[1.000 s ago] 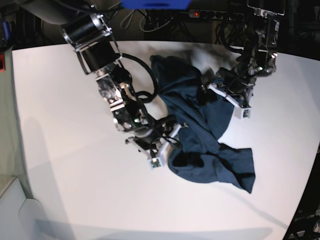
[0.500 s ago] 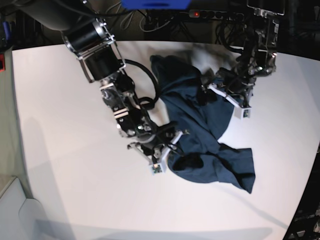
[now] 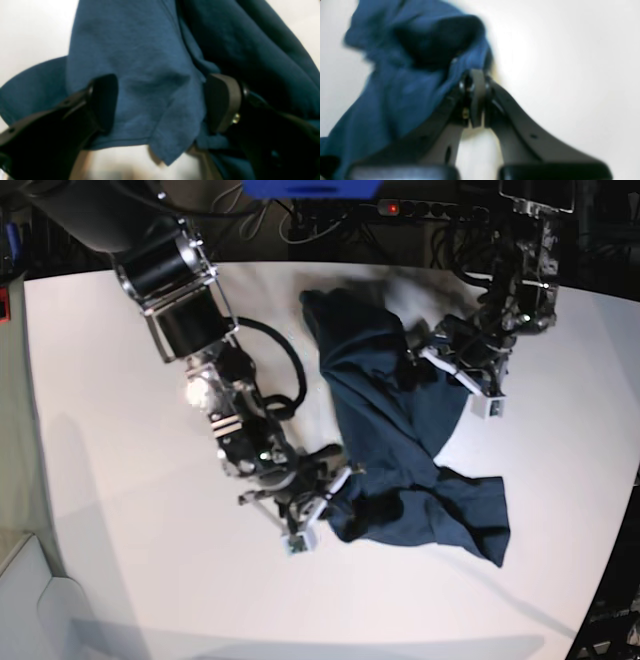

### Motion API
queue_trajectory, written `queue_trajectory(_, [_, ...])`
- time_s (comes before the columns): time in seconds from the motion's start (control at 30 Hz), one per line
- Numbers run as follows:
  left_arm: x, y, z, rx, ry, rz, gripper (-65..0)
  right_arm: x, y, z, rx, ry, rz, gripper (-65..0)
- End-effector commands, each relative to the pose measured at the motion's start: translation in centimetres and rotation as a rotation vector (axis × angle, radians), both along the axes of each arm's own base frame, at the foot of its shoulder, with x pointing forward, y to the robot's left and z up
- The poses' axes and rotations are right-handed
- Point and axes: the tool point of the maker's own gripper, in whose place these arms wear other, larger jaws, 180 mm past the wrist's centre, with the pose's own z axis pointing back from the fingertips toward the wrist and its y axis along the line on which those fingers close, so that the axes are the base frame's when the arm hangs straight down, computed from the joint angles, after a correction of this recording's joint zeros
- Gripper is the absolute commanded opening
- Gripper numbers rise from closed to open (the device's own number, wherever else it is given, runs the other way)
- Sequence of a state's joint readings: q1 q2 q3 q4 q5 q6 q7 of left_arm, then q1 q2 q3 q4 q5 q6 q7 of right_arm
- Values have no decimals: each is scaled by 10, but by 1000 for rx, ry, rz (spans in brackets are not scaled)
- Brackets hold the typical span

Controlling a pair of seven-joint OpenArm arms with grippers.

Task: Layout the t-shirt on the table in an organized manner, then fold the t-shirt properly
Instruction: 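Grasp a hem corner of the t-shirt with the right gripper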

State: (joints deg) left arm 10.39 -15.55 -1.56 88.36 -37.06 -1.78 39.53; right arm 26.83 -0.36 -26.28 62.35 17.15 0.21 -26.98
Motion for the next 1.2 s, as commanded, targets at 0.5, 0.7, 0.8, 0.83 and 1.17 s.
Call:
queue_trajectory(0.5, [-16,40,-24,54,114,88,-118,29,-77,110,0,-202,-110,-650])
queue_trajectory(0.7, [-16,39,-24,50,114,89,-118,9,-36,63,26,-66,-55,-610])
queue_trajectory(0.8, [-14,37,-19,49,101,83,-118,4,-19,35,41,22,-48,-513])
queue_trajectory(0.83, [-13,36,-16,48,91,80,-118,3,-16,30,46,35,-48,-477])
queue_trajectory(1.17, [2,25,16,36,-3,54,-118,12,-19,-2,41,67,-82,-382])
